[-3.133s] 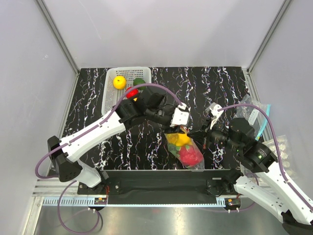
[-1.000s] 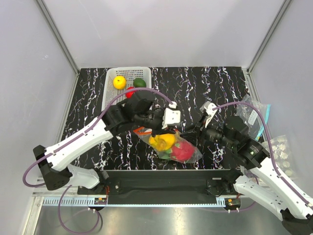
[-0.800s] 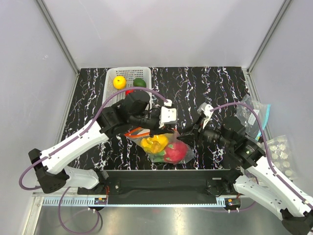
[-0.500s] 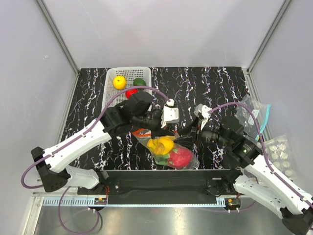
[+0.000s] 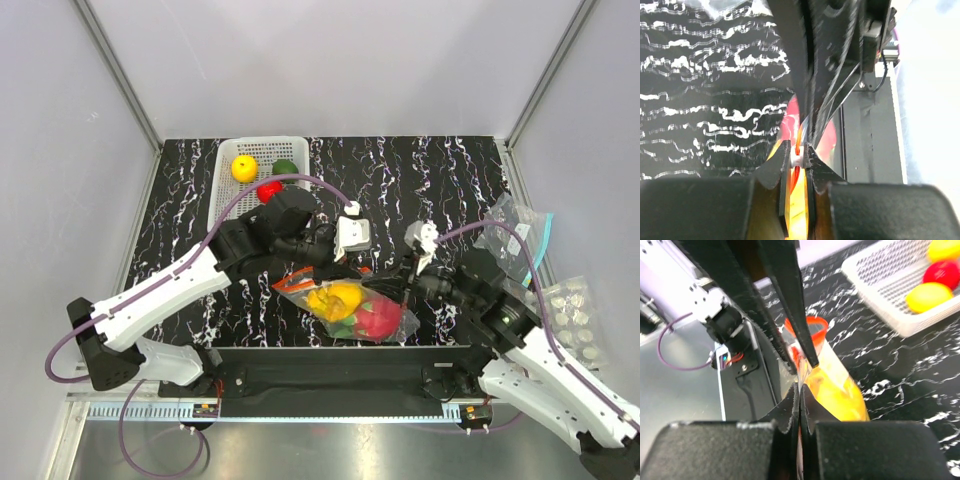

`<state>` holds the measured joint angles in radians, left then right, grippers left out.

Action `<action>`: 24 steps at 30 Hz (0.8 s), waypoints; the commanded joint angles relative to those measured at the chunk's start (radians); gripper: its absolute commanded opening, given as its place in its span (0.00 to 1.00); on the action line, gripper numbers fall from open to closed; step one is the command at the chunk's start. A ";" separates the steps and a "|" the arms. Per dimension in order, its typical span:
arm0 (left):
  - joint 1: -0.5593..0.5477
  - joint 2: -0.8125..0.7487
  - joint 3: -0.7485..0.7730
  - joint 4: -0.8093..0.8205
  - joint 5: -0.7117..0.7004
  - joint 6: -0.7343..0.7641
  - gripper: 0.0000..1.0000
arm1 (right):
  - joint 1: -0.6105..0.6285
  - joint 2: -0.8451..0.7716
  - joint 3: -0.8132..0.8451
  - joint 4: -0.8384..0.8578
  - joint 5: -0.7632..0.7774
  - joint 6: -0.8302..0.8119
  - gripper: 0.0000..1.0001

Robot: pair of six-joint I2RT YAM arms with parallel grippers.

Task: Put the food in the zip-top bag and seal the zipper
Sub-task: Zip the zipper food storage bag at the center of the board.

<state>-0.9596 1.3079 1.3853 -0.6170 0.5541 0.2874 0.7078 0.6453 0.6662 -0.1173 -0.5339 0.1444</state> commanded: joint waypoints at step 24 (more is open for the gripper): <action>0.108 0.022 0.052 0.003 0.017 -0.074 0.00 | 0.004 -0.438 0.085 -0.266 1.029 0.104 0.00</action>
<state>-0.8898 1.3464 1.3964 -0.5743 0.5907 0.2272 0.7193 0.2661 0.6769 -0.3614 0.1165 0.2417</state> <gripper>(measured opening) 0.126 0.009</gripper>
